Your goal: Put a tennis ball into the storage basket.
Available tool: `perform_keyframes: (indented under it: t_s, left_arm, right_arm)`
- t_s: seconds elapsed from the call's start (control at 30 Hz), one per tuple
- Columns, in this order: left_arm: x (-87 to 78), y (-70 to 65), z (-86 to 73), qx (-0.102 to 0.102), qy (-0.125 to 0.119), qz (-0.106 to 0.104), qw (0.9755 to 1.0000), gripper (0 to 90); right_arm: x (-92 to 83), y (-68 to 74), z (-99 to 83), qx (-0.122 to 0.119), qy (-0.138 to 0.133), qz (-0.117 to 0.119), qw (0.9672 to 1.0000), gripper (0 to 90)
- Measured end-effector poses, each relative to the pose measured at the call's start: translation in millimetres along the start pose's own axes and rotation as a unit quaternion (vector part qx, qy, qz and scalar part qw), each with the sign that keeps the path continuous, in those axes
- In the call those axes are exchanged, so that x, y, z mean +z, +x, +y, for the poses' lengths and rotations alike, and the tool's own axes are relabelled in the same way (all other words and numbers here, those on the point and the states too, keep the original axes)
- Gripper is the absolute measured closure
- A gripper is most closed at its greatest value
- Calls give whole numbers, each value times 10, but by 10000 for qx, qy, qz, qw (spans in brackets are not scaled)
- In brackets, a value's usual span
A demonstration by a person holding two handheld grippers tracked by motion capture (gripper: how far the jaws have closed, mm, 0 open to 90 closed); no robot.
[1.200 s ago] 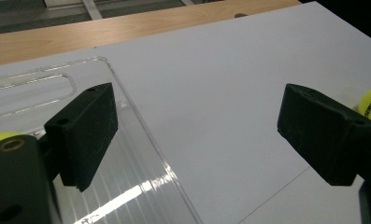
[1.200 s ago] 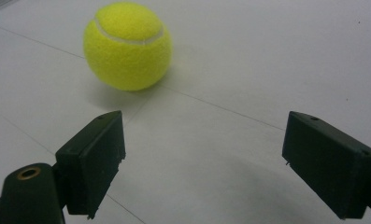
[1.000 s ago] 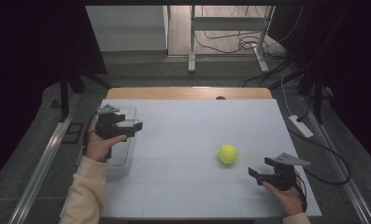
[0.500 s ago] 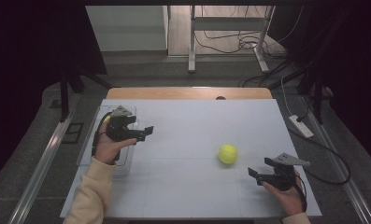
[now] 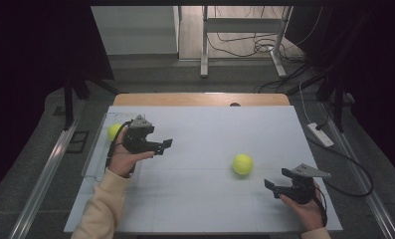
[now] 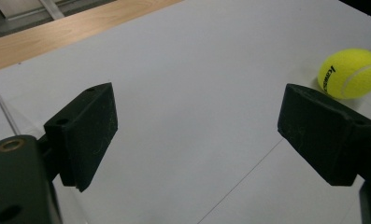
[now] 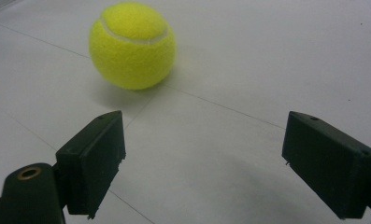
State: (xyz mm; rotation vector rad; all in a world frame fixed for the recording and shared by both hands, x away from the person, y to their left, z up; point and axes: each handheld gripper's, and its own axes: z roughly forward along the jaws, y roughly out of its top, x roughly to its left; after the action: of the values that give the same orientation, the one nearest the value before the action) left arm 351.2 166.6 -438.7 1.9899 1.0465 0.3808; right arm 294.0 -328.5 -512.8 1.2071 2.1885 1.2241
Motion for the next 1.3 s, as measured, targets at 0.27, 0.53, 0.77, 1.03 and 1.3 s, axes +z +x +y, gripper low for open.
perform_keyframes:
  t_s: [0.27, 0.53, 0.77, 1.03, 1.3]
  left_arm:
    - [86, -86, 28, 103, 68, -60, 9999, 133]
    - [187, -191, 66, 199, 160, -206, 9995, 132]
    - [237, -274, 128, 273, 171, -303, 9990, 133]
    - [322, -360, 197, 342, 206, -416, 9983, 132]
    - [381, -396, 270, 400, 217, -488, 9978, 133]
  right_arm:
    - [0, 17, 4, -33, -23, 18, 10000, 134]
    - [-19, 19, 0, -2, -44, -2, 10000, 133]
    - [-34, 15, 1, 10, -56, -19, 10000, 133]
    - [-29, 19, -2, 6, -54, 0, 10000, 133]
    - [-26, 17, -4, 13, -40, -7, 10000, 133]
